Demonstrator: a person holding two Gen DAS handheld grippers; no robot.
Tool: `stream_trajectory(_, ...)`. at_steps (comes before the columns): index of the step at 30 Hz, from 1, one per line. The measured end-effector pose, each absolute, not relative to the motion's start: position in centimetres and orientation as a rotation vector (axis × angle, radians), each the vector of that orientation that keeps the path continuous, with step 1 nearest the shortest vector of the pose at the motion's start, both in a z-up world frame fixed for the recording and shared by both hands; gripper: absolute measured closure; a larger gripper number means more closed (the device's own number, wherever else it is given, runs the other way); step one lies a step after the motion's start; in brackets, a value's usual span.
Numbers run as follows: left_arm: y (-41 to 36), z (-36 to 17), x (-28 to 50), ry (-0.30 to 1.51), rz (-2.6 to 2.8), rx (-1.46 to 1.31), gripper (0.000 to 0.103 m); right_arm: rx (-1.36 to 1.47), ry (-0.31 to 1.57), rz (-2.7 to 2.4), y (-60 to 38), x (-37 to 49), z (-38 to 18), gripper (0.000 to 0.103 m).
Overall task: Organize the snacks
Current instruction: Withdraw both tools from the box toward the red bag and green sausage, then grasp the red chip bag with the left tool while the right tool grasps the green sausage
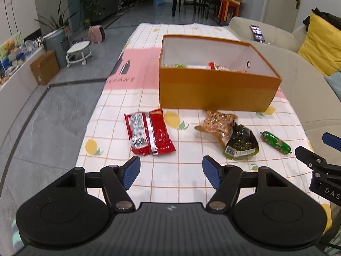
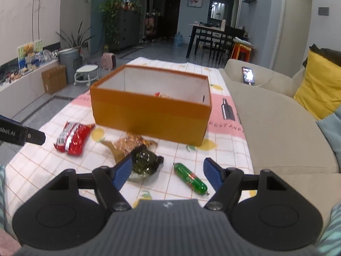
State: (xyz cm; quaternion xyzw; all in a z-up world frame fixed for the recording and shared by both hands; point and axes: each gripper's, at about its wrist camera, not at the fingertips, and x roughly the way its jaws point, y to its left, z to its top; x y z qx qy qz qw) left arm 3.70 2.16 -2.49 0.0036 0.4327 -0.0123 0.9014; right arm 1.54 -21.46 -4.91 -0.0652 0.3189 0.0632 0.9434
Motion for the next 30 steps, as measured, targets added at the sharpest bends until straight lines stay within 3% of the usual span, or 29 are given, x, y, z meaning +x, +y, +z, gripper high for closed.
stream_trajectory(5,2.1,-3.1,4.5,0.910,-0.021,0.005,0.024,-0.125,0.673,0.133,-21.8,2.9,-5.9,0.033)
stream_trajectory(7,2.3,-3.1,5.0,0.914,-0.020,0.011,0.024,-0.145,0.688,0.139,-21.9,3.6,-6.5,0.040)
stream_trajectory(11,2.7,-3.4,7.0,0.915,-0.015,0.012,0.024,-0.165,0.722,0.138,-22.4,4.9,-7.8,0.044)
stream_trajectory(20,4.0,-5.6,12.0,0.913,0.034,-0.009,0.023,-0.249,0.772,0.143,-23.5,8.8,-11.5,0.046)
stream_trajectory(30,5.4,-10.8,17.2,1.059,0.087,-0.020,0.016,-0.248,0.842,0.149,-25.0,12.3,-14.0,0.046)
